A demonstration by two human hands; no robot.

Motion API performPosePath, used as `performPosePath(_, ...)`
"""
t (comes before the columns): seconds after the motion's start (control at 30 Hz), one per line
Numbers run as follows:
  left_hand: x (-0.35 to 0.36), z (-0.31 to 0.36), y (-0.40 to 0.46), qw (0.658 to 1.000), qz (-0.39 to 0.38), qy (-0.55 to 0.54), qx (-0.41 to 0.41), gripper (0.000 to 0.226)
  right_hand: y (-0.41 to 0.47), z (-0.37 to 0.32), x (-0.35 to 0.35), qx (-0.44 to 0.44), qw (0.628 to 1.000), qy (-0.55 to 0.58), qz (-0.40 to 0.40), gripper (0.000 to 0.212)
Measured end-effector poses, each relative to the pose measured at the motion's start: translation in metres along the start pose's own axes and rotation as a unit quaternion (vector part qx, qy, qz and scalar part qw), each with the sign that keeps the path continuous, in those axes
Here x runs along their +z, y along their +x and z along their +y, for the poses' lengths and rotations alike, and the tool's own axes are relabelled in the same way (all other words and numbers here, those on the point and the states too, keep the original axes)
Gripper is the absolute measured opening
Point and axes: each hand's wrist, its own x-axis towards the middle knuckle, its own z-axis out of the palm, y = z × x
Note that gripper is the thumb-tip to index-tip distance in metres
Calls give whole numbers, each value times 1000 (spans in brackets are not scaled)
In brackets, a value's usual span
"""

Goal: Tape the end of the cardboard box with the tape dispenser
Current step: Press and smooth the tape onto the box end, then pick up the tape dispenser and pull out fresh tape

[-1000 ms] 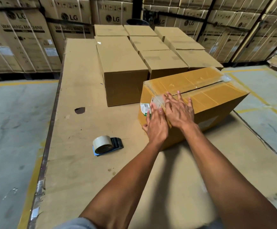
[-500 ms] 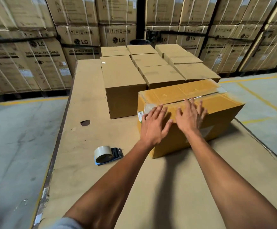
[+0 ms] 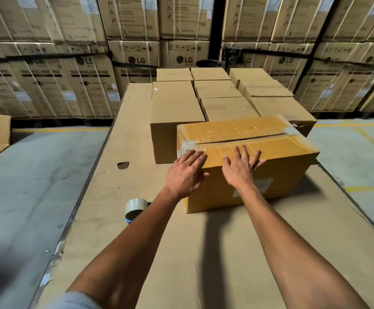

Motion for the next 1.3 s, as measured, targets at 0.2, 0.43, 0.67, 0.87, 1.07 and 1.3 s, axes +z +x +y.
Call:
performPosePath(0.2, -10, -17, 13, 991, -58, 33, -114, 70, 14, -22, 8, -65, 996, -7, -60, 74)
performPosePath(0.43, -18, -11, 17, 984, -79, 34, -157, 75, 9, -25, 12, -104, 993, -12, -46, 72)
performPosePath(0.67, -8, -51, -60, 990, -26, 5, -137, 85, -54, -50, 51, -272, 958, 12, 95, 63)
performPosePath(0.87, 14, -103, -148, 971, -127, 22, -199, 86, -88, -82, 103, -317, 946, -10, 64, 68)
performPosePath(1.07, 33, -146, -183, 967, -151, -3, -205, 82, -101, -96, 167, -281, 957, -9, -69, 52)
performPosePath(1.3, 61, -163, -189, 969, -197, -5, -150, 96, -94, -98, 220, -120, 965, -2, -234, 42)
